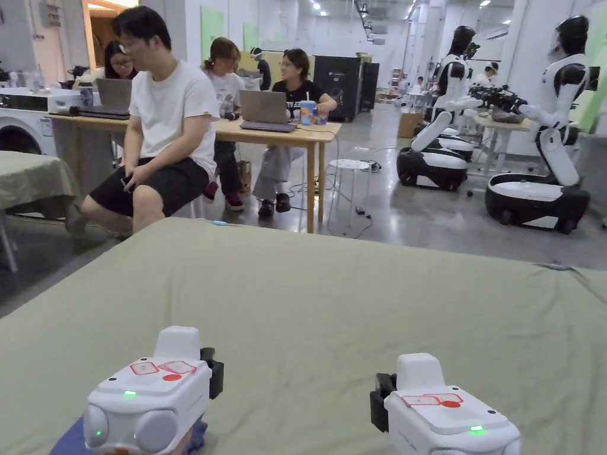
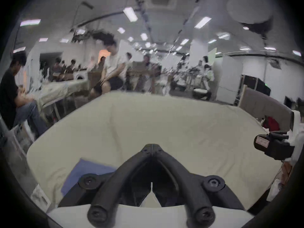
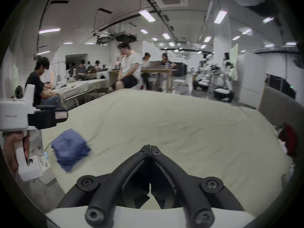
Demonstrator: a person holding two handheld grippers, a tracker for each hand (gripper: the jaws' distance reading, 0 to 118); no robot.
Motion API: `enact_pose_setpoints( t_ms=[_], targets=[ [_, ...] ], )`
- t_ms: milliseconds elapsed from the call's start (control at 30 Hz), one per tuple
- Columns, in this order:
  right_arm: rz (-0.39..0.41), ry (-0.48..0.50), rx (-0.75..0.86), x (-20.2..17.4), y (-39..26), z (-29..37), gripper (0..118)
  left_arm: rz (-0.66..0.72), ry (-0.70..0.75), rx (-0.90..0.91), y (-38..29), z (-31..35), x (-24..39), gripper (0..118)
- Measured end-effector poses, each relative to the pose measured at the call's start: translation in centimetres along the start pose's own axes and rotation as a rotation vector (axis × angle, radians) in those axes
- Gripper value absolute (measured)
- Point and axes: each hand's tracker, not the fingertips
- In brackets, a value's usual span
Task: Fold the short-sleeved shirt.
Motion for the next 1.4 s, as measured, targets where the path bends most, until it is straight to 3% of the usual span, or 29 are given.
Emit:
enact_pose_setpoints(
  t_ms=[233,400,1067,1133,1200,1233,1333,1367,1400],
  targets=[
    [-0.003,-0.223,0.15,12.8,3.1,9.3,0,-0.121,-0.098,0.204,6.6,1.6,14.0,0],
    [0.024,-0.294,0.204,17.8,4.4,12.9,0,-0.14,-0.09,0.259,8.6,3.0,18.2,0],
    [-0.017,-0.282,0.259,18.6,3.6,13.9,0,-0.193,-0.071,0.264,8.6,4.3,19.4,0],
    [-0.017,-0.283,0.259,18.5,3.6,13.8,9,-0.194,-0.069,0.264,8.4,4.3,19.5,10],
    [-0.015,-0.287,0.263,18.5,3.7,13.8,40,-0.19,-0.07,0.264,8.3,4.2,19.4,26],
    [-0.017,-0.282,0.262,18.5,3.8,13.8,53,-0.191,-0.065,0.266,8.3,4.2,19.4,38],
    [-0.022,-0.268,0.261,18.3,3.9,13.7,91,-0.196,-0.052,0.28,8.1,4.2,19.2,107],
    [-0.023,-0.268,0.262,18.3,3.9,13.7,109,-0.193,-0.052,0.285,8.0,4.2,19.1,118],
    [-0.023,-0.267,0.263,18.2,3.9,13.7,118,-0.192,-0.052,0.292,8.0,4.3,19.2,118]
  ],
)
